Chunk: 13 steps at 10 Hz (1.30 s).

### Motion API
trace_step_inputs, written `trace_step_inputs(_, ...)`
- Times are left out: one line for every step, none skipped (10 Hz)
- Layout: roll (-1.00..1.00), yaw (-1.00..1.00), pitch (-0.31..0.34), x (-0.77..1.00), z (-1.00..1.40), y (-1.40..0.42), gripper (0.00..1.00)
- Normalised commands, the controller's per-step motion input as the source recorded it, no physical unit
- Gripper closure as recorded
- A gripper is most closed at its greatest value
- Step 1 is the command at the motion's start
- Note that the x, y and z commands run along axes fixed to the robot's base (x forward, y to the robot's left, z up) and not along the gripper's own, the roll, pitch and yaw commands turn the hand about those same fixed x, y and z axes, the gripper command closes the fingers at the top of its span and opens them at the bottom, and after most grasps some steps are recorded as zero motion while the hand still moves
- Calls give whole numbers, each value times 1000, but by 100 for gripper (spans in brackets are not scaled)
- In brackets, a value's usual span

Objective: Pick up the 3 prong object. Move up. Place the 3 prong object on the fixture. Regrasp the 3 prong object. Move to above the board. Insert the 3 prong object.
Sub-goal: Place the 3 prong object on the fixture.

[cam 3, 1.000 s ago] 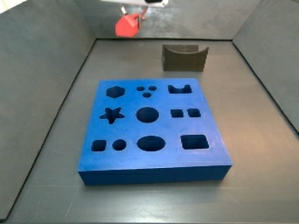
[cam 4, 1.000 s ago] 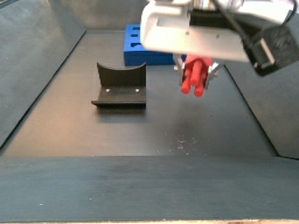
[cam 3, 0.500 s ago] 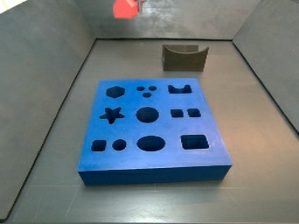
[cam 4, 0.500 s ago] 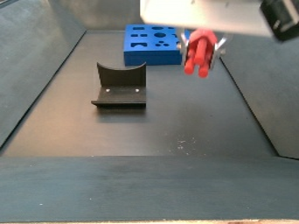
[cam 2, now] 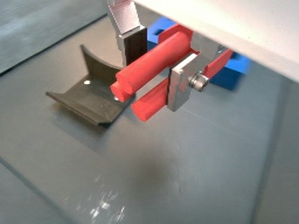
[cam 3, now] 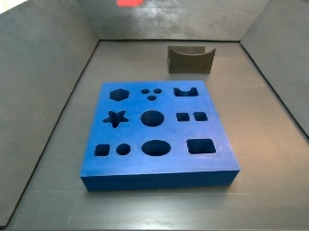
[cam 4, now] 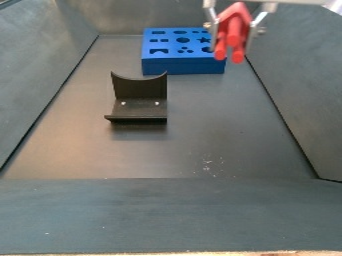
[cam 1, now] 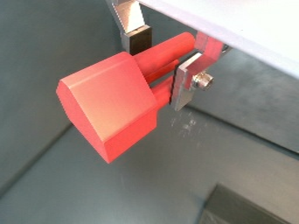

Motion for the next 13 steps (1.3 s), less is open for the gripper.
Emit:
trace_step_inputs(78,880,-133,840,-1000,-856,100)
trace_step_inputs(56,630,-100,841,-1000,-781,100)
trace_step_inputs(37,362,-46,866,-1000,-660,100)
trace_step_inputs(35,221,-16,905,-1000,-542,100)
trace_step_inputs(39,119,10,869,-882,-366,100)
trace_step_inputs(46,84,13,769,-718,-253,100)
trace_step_inputs(56,57,12,623,-511,-130,100)
trace_step_inputs(62,47,12,513,-355,-85,100)
trace_step_inputs(65,44,10,440,-251,-65,100)
trace_step_inputs(66,30,10,274,-47,-76,100)
trace_step_inputs(67,29,-3,265,-17,-77,100)
trace_step_inputs(67,30,-3,266,-18,-76,100)
trace_step_inputs(67,30,-3,266,-19,-76,100)
